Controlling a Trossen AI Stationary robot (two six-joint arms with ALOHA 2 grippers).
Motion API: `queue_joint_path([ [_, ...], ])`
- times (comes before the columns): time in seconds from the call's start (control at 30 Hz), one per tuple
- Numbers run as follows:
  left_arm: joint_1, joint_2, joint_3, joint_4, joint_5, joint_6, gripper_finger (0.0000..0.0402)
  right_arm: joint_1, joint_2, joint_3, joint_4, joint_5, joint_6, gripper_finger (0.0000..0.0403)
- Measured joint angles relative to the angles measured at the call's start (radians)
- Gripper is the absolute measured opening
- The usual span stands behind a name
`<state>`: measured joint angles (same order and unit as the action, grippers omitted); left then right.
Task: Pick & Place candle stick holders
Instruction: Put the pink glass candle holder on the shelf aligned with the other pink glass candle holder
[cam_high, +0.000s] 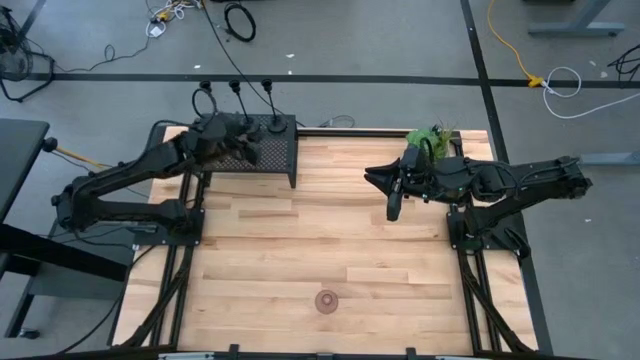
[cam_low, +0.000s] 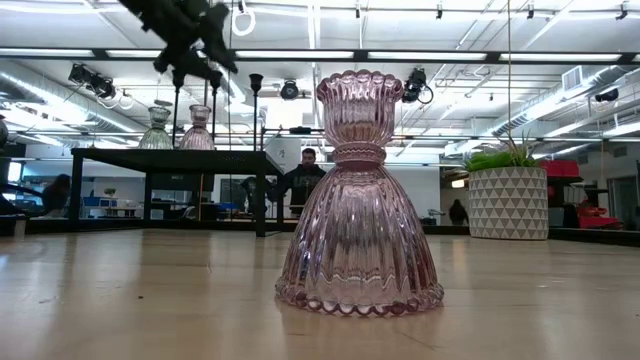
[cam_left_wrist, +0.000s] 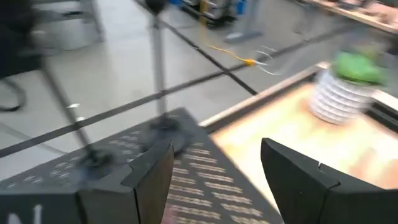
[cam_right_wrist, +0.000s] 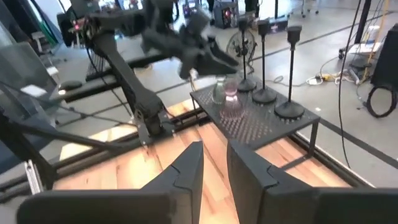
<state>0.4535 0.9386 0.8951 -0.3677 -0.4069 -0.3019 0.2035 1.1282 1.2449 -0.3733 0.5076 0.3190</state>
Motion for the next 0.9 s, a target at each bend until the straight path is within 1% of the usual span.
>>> queue_joint_path([
  [0.07,-0.018,0.0,0.045,-0.041,0.052,0.018,0.0243,0.0,0.0,0.0,-0.02,-0.02,0.011,0.0071],
  [0.13,-0.04,0.0,0.092,-0.076,0.122,0.019,0.0243,0.0,0.0,0.0,-0.027,-0.083,0.021,0.0071],
  [0.23,-0.086,0.0,0.14,-0.1,0.292,0.005,0.0243,0.0,0.0,0.0,-0.052,-0.166,0.036,0.0071],
  [0.33,-0.151,0.0,0.153,-0.093,0.485,-0.068,0.0243,0.002,0.0,0.0,-0.086,-0.243,0.04,0.0071],
  [0.4,-0.213,0.0,0.153,-0.095,0.578,-0.123,0.0243,0.002,0.0,0.0,-0.1,-0.301,0.046,0.0071],
  [0.43,-0.248,0.002,0.153,-0.095,0.607,-0.145,0.0243,0.002,0.0,0.0,-0.102,-0.327,0.052,0.0071],
  [0.53,-0.371,0.016,0.153,-0.087,0.612,-0.192,0.0243,0.002,0.0,0.0,-0.102,-0.393,0.066,0.0071],
  [0.63,-0.501,0.037,0.152,-0.039,0.565,-0.223,0.0243,0.003,0.0,0.0,-0.108,-0.43,0.088,0.0071],
  [0.73,-0.619,0.064,0.153,0.036,0.496,-0.232,0.0243,0.003,0.0,0.0,-0.109,-0.445,0.113,0.0071],
  [0.8,-0.691,0.086,0.153,0.07,0.437,-0.205,0.0243,0.003,0.0,0.0,-0.113,-0.446,0.131,0.0071],
  [0.9,-0.784,0.121,0.153,0.075,0.337,-0.18,0.0243,0.003,0.0,0.0,-0.117,-0.438,0.159,0.0071],
])
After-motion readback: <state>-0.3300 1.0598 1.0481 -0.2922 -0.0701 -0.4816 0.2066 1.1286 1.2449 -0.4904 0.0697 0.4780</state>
